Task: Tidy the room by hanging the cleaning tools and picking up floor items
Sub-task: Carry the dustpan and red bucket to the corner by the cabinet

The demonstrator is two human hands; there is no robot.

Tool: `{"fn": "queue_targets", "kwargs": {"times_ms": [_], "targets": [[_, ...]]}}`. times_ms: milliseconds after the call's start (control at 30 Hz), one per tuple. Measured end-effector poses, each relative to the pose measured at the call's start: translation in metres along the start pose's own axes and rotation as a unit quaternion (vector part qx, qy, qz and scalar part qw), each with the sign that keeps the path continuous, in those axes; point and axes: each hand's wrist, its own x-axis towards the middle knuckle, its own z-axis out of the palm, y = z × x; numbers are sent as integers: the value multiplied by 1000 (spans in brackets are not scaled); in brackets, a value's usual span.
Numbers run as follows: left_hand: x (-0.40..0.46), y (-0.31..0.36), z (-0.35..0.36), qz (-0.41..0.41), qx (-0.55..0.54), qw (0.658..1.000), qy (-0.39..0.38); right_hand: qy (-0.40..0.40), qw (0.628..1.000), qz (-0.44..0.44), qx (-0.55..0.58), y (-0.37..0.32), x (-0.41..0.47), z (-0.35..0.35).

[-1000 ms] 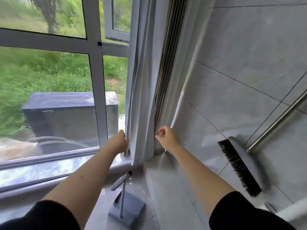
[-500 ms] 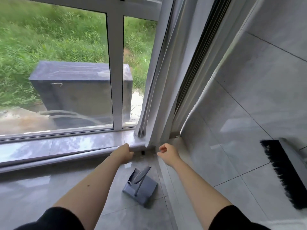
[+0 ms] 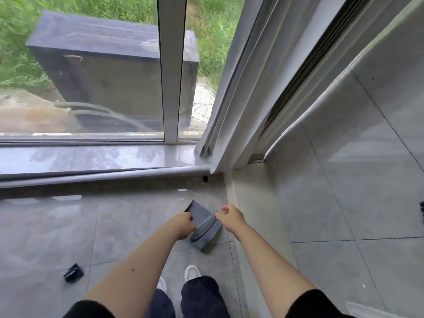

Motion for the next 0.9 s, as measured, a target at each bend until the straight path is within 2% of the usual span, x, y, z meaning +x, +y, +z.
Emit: {"fn": "queue_targets", "kwargs": {"times_ms": [200, 333, 467, 667, 767, 900], "targets": [[26, -2, 20, -6, -33, 998, -47, -66, 997, 38, 28, 6, 39, 16], [31, 2, 24, -3, -11, 1000, -29, -88, 985, 81, 126, 7, 50, 20], [28, 2, 20, -11, -4, 1000, -25, -110, 976, 110, 150, -3, 56, 12], [13, -11, 9, -27, -28, 999, 15, -153, 975, 85, 141, -33, 50, 19], [1, -24, 4, -35, -72, 996, 32, -145, 975, 81, 147, -50, 43, 30], [-17, -53, 2, -52, -149, 986, 53, -157, 983, 35, 95, -75, 27, 55]]}}
